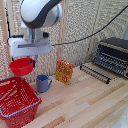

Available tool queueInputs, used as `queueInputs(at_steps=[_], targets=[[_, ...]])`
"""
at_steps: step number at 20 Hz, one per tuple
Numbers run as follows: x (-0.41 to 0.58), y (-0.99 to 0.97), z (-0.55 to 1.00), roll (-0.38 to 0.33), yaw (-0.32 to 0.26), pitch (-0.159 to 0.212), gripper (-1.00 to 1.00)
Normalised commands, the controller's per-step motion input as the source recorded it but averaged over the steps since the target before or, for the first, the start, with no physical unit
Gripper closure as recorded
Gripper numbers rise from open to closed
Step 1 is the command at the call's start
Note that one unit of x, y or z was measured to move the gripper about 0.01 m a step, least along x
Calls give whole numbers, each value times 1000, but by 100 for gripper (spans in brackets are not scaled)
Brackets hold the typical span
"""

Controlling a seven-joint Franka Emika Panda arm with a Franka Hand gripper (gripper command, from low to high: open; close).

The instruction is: Please locate the crimson dish within your space. Move your hand towards it gently. Tenderly hold the bowl carefully using your fingers and raise it. With caution, shift it towards the basket. Kindly let loose of the dish to drop it in the basket.

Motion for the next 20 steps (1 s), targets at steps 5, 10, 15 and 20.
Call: queueInputs(at_steps=[5,10,15,20], targets=[[159,326,-307,-81,-9,-81,100],[267,86,-167,-6,-22,-52,100],[147,67,281,-30,35,-15,-100],[134,-232,715,-23,57,-38,-100]])
